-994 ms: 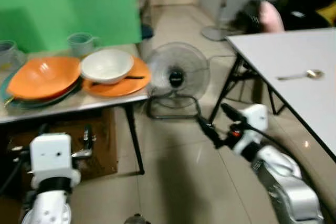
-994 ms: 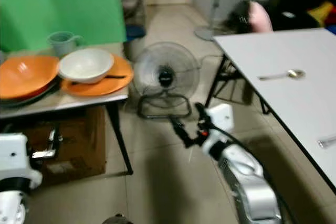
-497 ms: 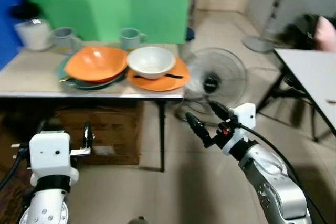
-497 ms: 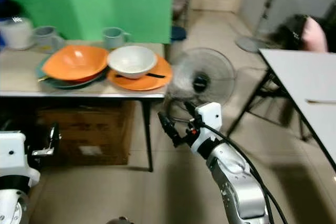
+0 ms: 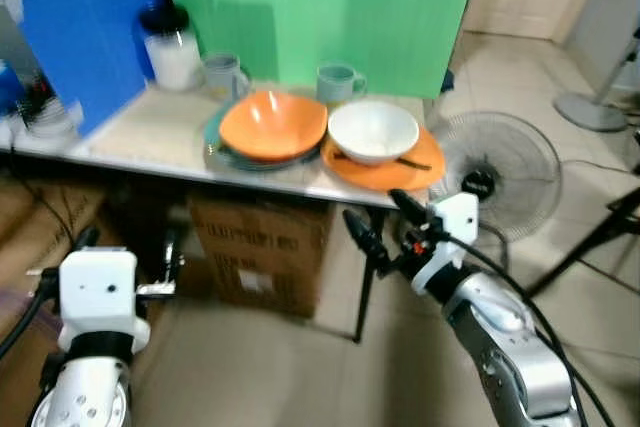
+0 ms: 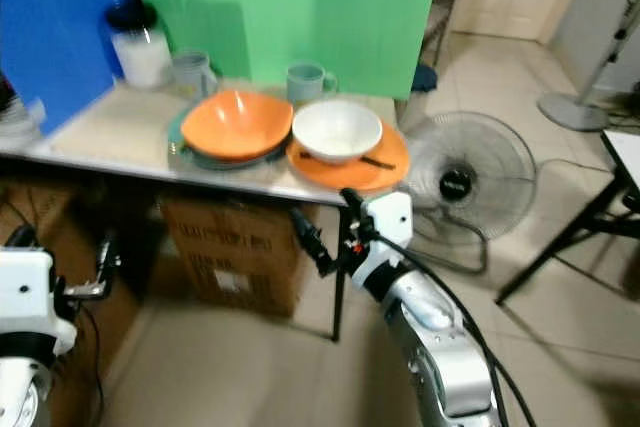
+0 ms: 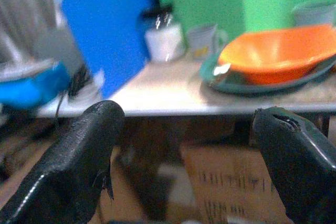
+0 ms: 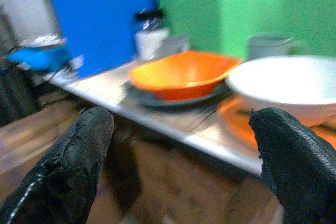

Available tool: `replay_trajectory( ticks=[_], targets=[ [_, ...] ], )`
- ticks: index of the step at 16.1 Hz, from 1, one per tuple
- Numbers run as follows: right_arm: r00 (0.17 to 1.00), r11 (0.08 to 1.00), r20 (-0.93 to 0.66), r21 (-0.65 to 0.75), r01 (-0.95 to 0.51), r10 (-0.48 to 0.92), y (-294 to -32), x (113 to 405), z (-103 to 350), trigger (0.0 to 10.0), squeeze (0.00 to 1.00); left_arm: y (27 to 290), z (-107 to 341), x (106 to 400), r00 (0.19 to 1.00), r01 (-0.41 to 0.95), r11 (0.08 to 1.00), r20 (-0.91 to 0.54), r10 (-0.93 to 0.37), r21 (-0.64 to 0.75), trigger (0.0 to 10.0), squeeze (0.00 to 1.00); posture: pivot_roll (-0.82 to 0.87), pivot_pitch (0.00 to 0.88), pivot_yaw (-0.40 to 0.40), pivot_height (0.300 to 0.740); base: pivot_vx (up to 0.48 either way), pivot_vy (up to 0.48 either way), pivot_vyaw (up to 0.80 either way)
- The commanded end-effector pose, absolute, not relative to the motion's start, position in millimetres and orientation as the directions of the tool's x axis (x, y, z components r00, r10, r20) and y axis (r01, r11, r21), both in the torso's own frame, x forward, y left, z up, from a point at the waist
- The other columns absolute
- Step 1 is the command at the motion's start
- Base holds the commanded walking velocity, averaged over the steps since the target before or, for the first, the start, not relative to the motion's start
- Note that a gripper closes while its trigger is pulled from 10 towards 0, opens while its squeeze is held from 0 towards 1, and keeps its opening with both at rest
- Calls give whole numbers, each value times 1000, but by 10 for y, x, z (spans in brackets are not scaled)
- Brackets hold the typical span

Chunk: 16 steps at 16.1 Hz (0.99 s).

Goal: Setting the table

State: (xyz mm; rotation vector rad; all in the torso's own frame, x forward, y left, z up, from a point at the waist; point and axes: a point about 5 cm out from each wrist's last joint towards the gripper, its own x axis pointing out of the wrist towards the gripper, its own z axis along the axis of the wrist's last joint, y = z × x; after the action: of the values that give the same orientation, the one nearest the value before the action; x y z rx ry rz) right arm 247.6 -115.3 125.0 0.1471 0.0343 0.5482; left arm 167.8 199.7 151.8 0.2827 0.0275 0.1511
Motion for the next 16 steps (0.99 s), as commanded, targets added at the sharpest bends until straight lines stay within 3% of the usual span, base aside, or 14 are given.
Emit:
replay_trajectory(
  ticks=[1,3,5,6,9,14,16],
  targets=[
    [887,881,34,103,-461,460,-1253,2540,1321,10000,1000,1954,1542,1683,993,-112,953,0,116,282,10000,812,11,0,25,740,315,0,0],
    [935,934,146,107,-340,324,-1392,2710,1564,10000,922,1980,1635,1728,997,-76,949,27,71,304,10000,812,16,0,19,740,315,0,0],
    [937,937,149,104,-333,316,-1409,2777,1630,10000,690,1999,1673,1754,998,-55,951,33,48,305,10000,812,16,0,16,740,313,0,0],
    [934,929,88,106,-355,347,-1391,2855,1644,10000,0,2021,1706,1793,1000,-19,949,29,11,313,10000,812,18,0,9,740,311,0,0],
    [929,912,47,180,-369,367,-1392,2975,1714,10000,0,1988,1759,1865,997,73,946,14,-82,317,10000,812,20,0,2,740,314,0,0],
    [921,905,8,182,-385,390,-1489,3103,1784,10000,0,1847,1800,1924,976,209,934,-1,-219,291,10000,812,5,0,1,740,311,0,-796],
    [917,897,-30,225,-380,397,-1530,3192,1804,10000,0,1791,1812,1954,960,270,919,-10,-279,286,10000,812,-4,0,4,740,311,0,0]
  ],
)
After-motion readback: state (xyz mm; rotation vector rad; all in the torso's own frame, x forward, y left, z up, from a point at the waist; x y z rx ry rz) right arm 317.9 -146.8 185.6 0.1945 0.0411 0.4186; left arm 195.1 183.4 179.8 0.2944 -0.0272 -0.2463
